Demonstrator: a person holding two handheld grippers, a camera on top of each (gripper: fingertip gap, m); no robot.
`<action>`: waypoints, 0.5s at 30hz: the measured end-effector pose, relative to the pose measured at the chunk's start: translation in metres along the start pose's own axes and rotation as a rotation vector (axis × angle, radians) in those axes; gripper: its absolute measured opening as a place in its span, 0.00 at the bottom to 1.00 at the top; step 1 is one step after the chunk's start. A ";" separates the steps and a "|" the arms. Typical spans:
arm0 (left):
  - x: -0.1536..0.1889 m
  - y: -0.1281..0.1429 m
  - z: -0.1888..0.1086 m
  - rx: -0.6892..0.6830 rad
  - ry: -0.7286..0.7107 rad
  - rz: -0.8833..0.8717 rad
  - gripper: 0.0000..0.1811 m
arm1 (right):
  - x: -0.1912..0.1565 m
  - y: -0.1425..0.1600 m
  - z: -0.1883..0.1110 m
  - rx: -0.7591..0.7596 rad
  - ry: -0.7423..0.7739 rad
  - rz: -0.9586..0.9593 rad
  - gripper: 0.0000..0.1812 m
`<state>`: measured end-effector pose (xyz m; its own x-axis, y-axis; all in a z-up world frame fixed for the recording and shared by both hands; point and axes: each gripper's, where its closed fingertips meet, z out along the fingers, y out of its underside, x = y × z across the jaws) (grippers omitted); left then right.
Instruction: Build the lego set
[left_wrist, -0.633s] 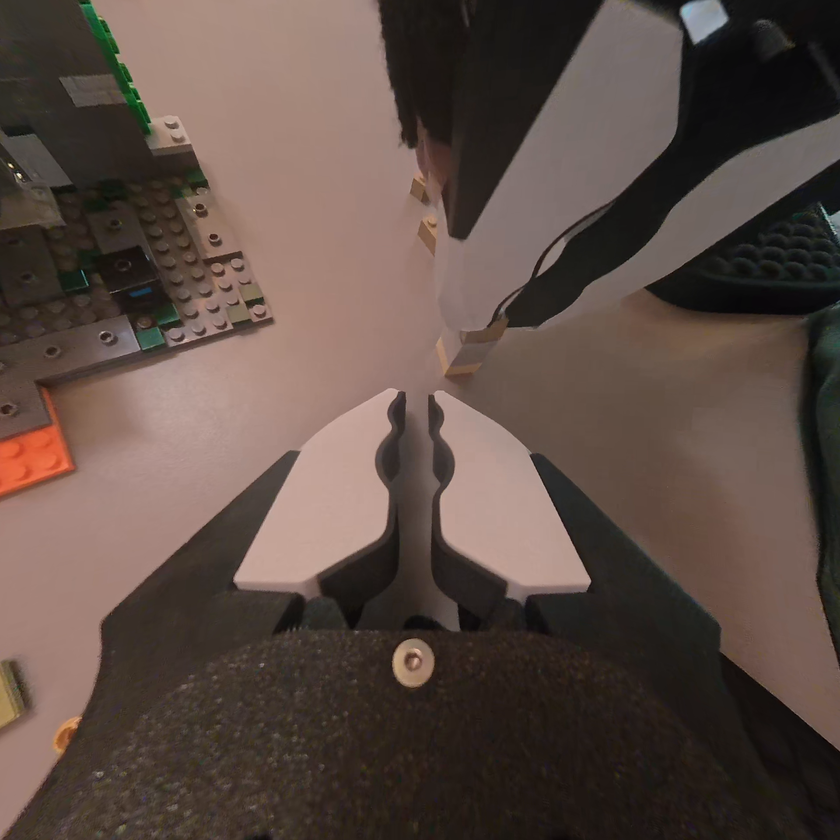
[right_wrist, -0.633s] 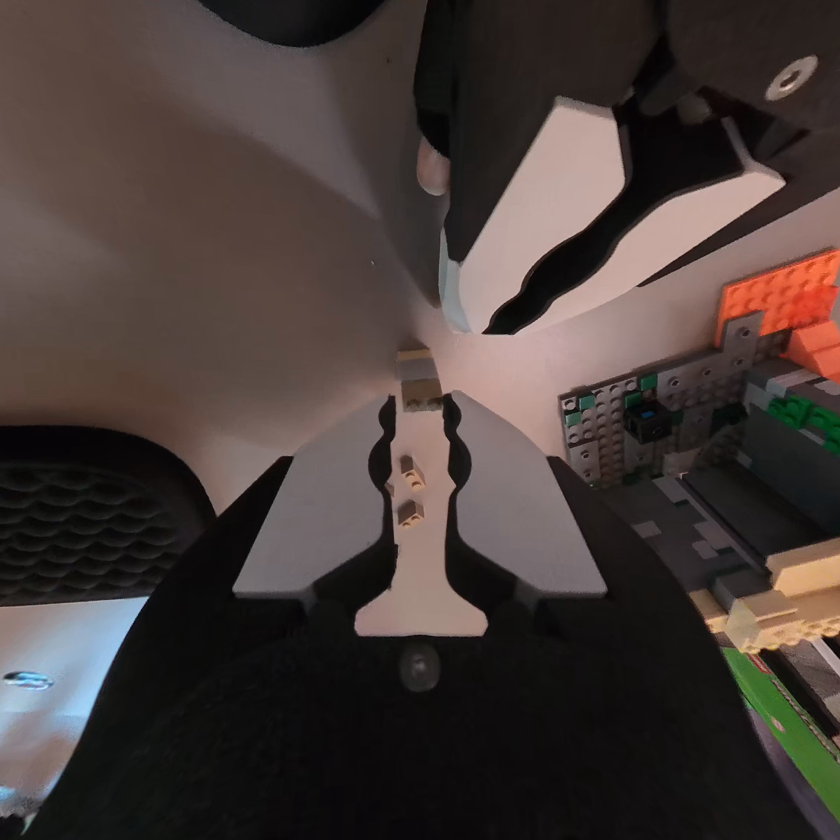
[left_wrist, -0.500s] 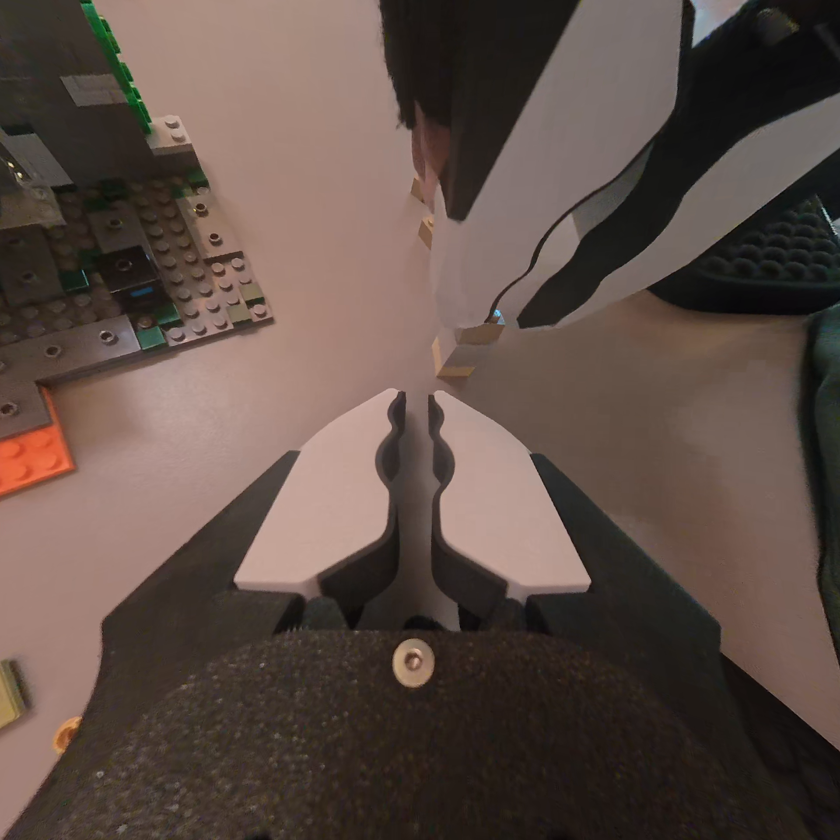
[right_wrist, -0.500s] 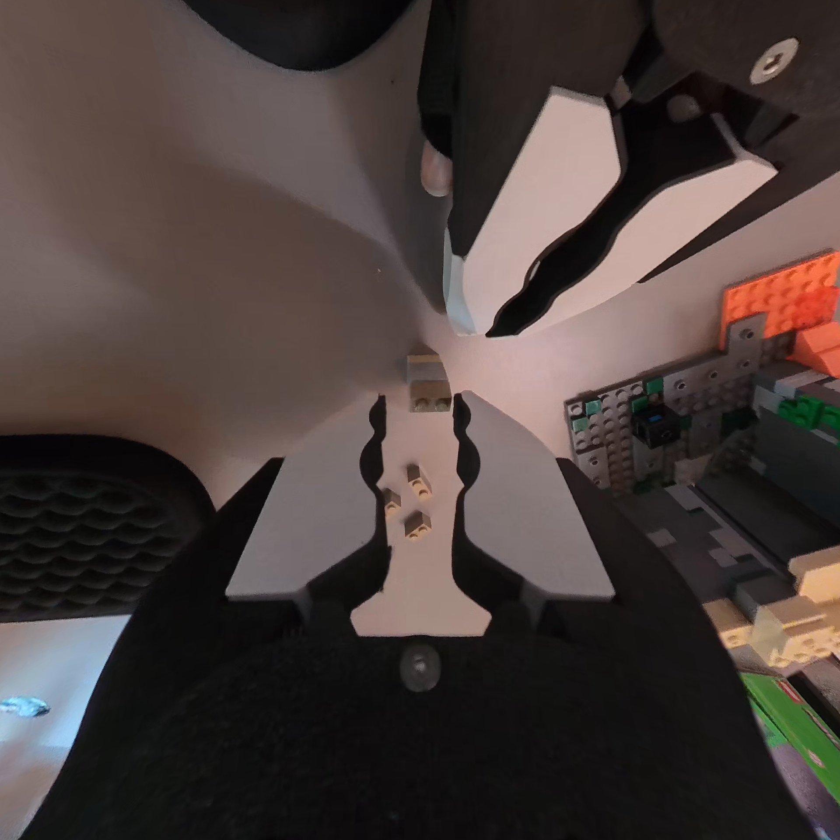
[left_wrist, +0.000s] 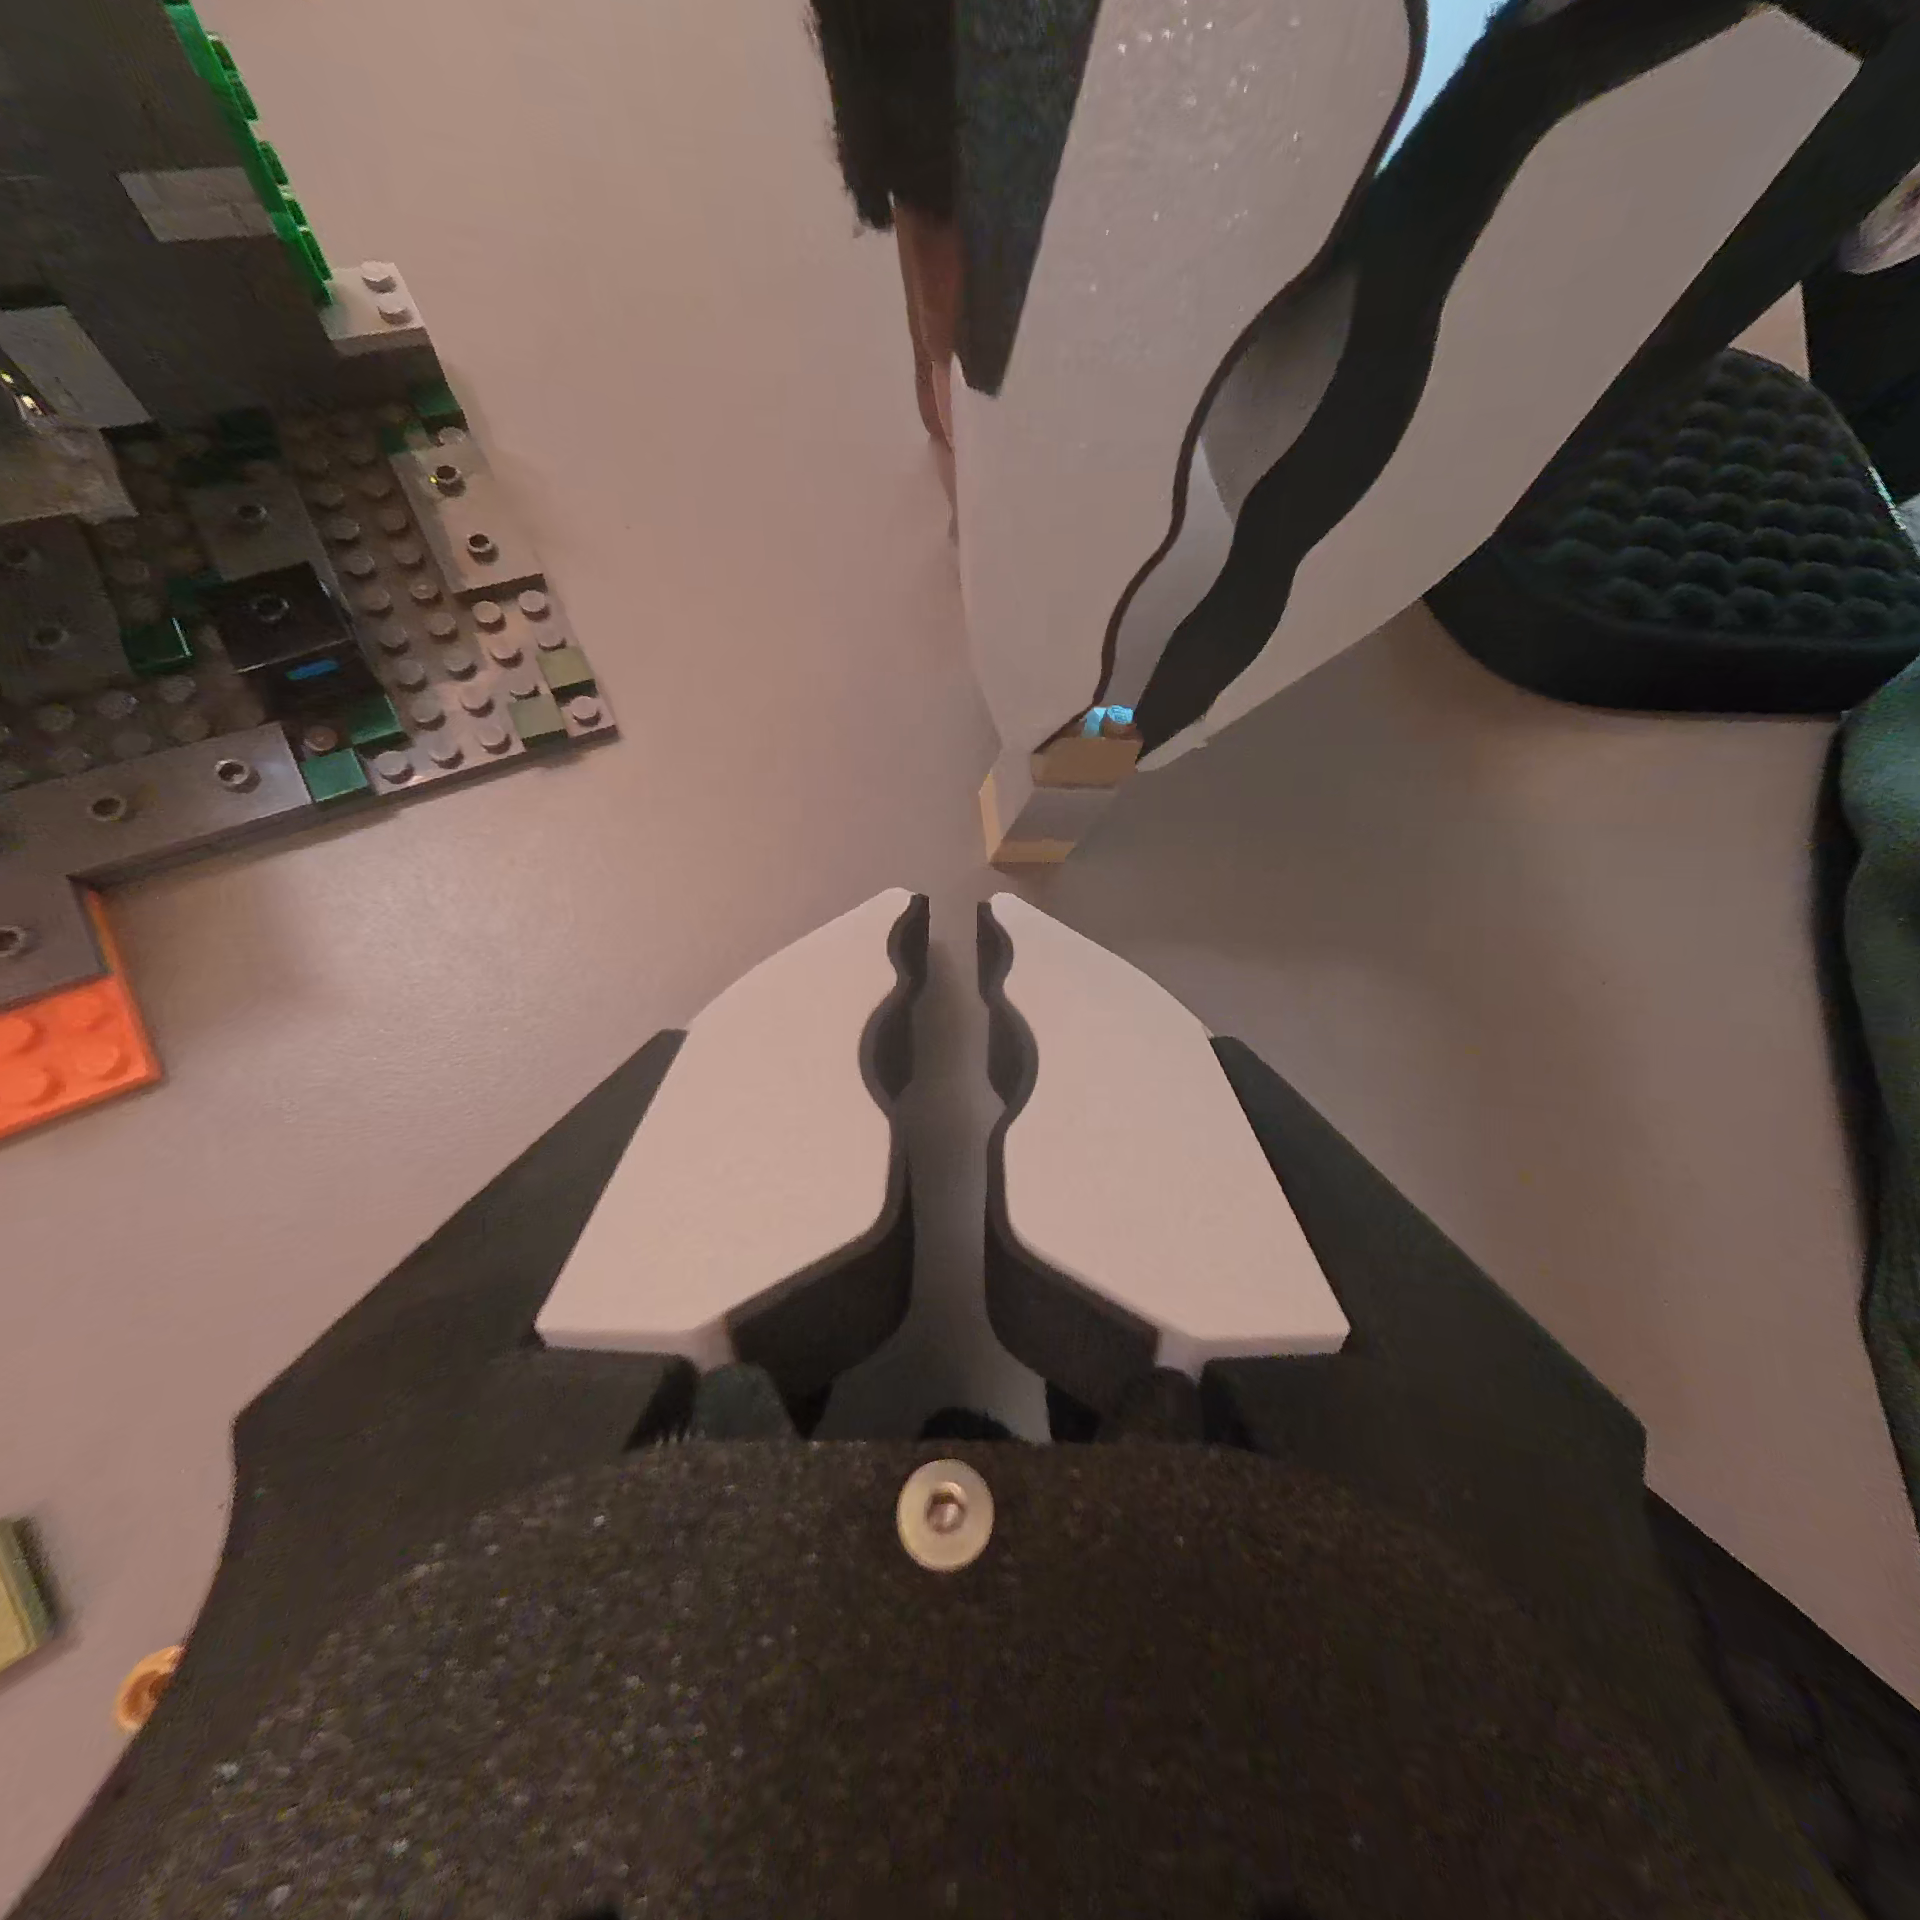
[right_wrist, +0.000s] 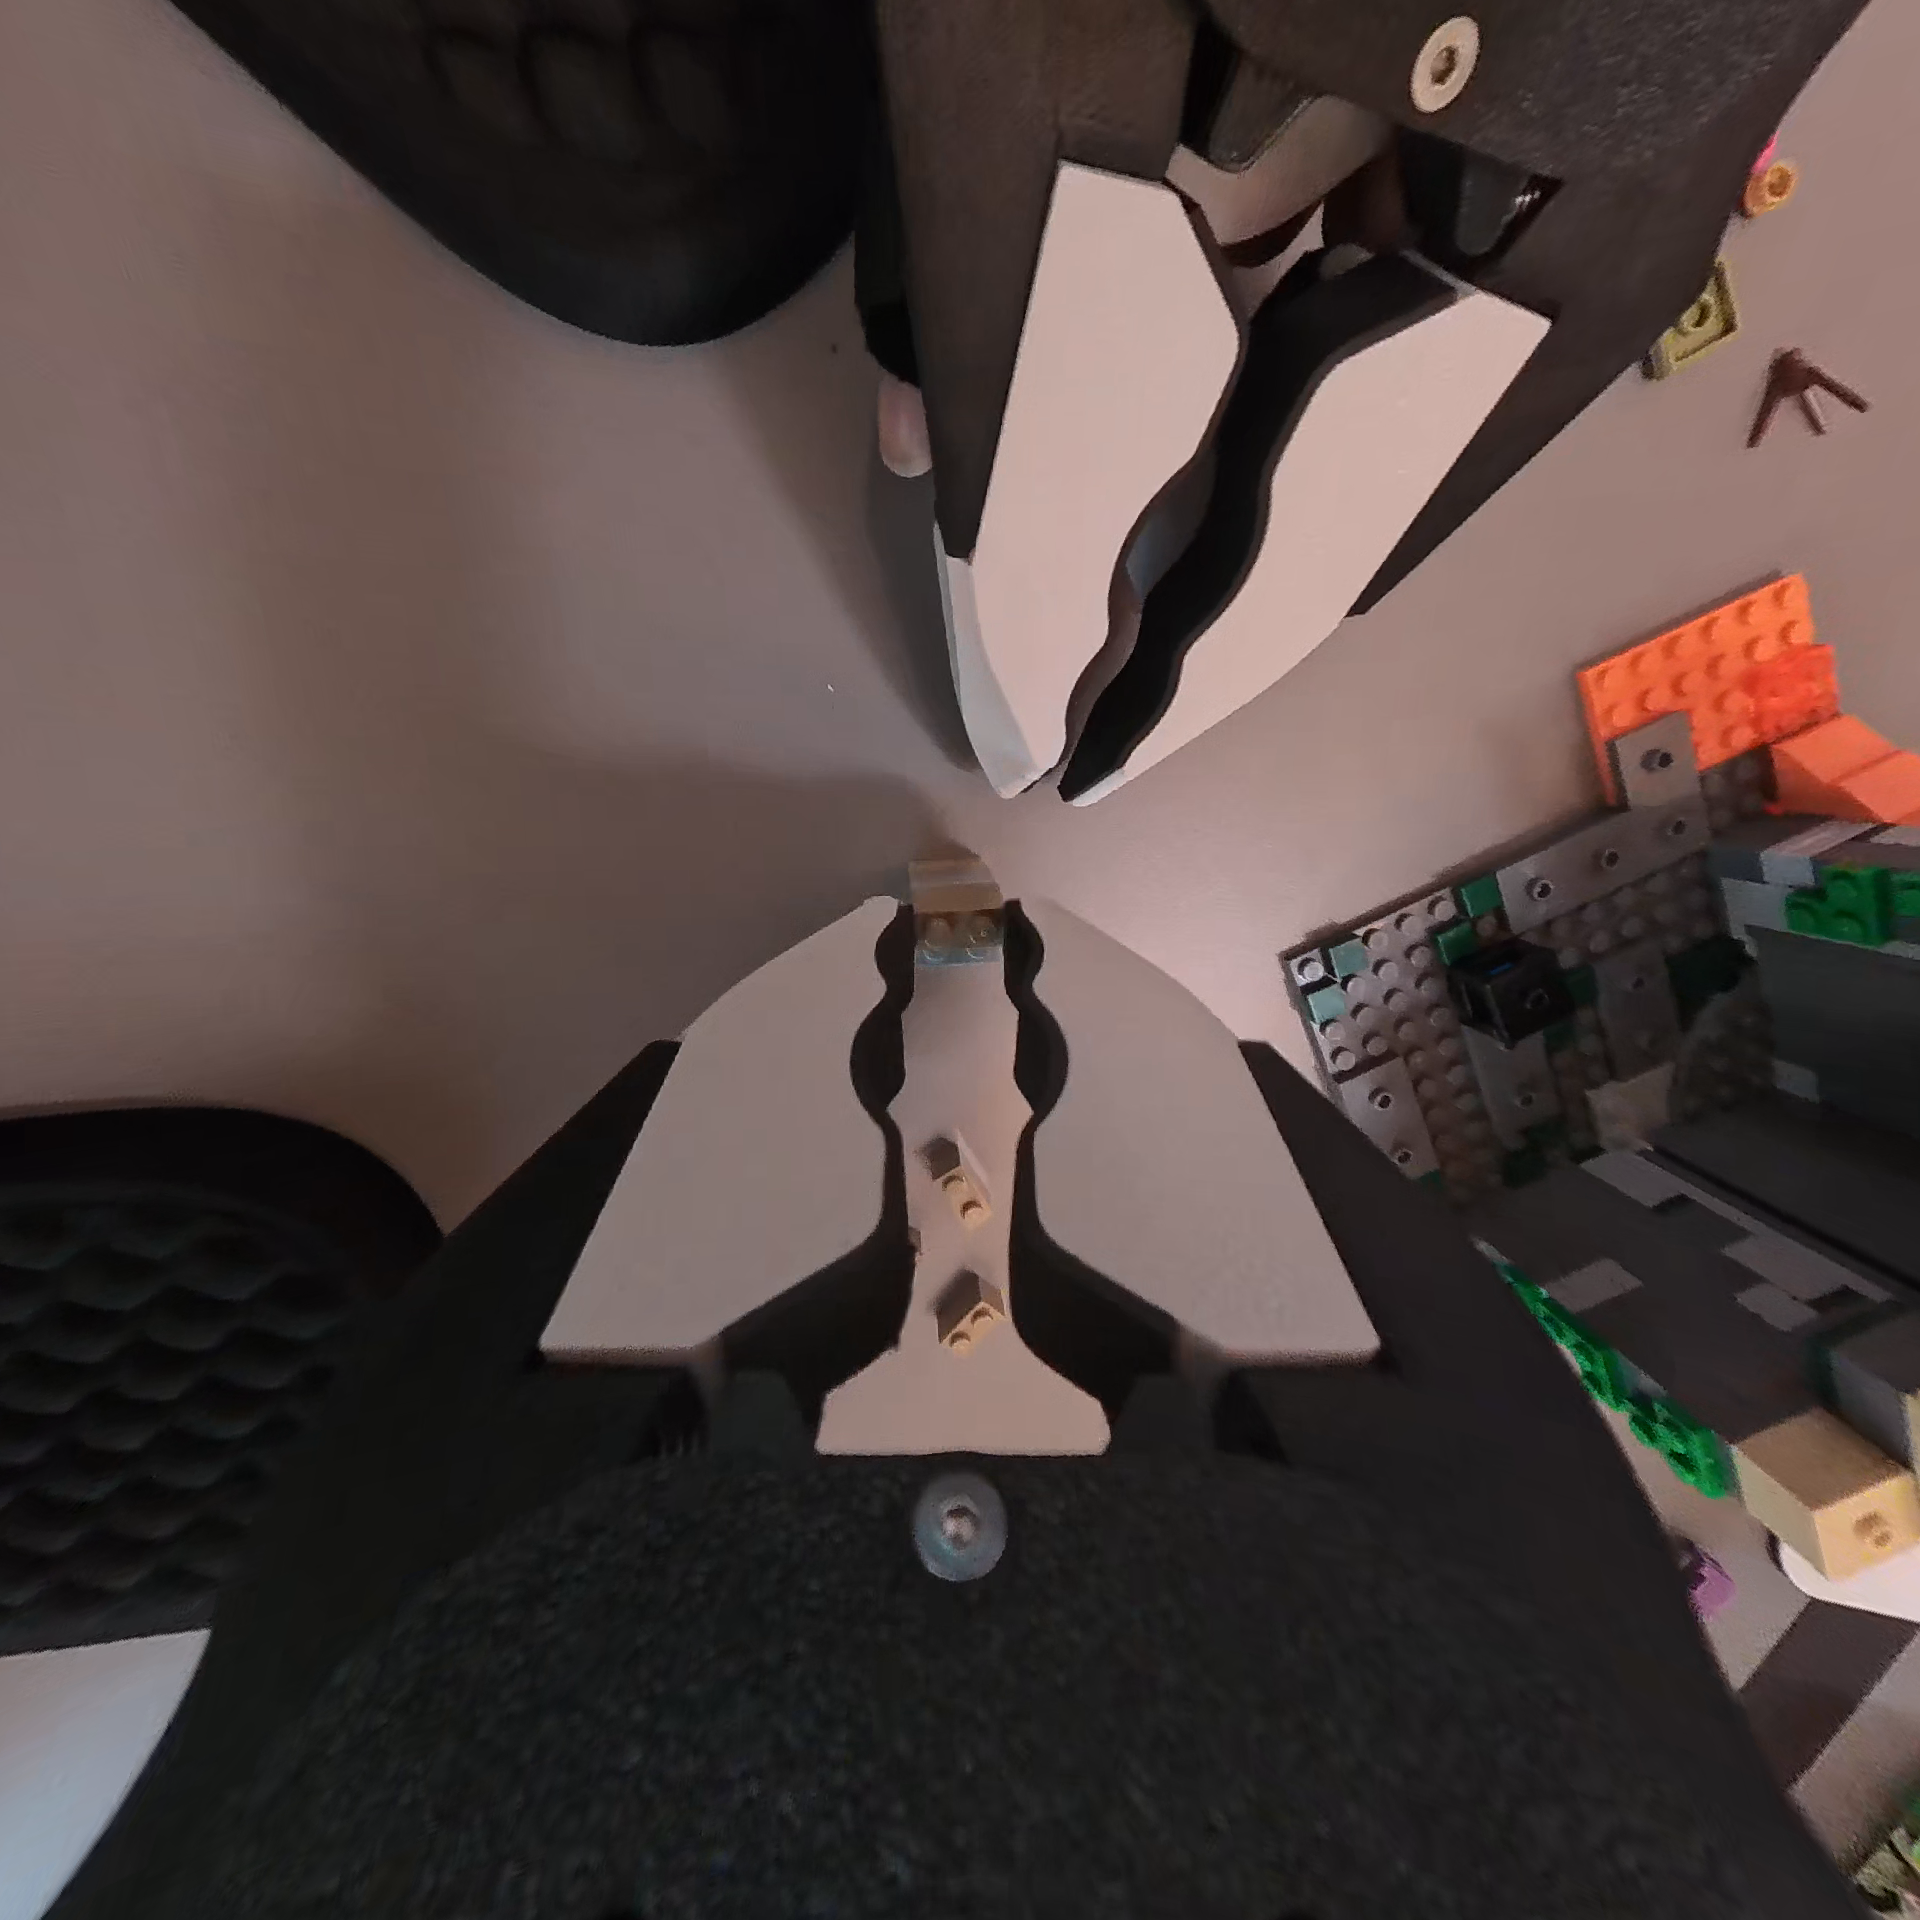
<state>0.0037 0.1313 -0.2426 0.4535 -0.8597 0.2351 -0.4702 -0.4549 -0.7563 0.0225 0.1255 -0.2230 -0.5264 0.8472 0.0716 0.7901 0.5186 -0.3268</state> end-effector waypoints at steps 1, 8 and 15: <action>0.000 0.000 0.000 -0.001 0.000 0.001 0.05 | 0.000 0.000 0.000 -0.003 -0.001 -0.004 0.09; 0.000 0.000 0.000 -0.002 -0.001 0.002 0.04 | -0.002 -0.002 0.001 -0.142 -0.025 -0.040 0.09; -0.007 -0.001 -0.004 0.020 -0.009 -0.068 0.04 | -0.002 -0.005 0.002 -0.280 -0.065 -0.075 0.09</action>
<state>-0.0024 0.1370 -0.2411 0.4904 -0.8249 0.2812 -0.4226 -0.5072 -0.7511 0.0186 0.1203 -0.2237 -0.5986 0.8007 0.0227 0.7993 0.5989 -0.0499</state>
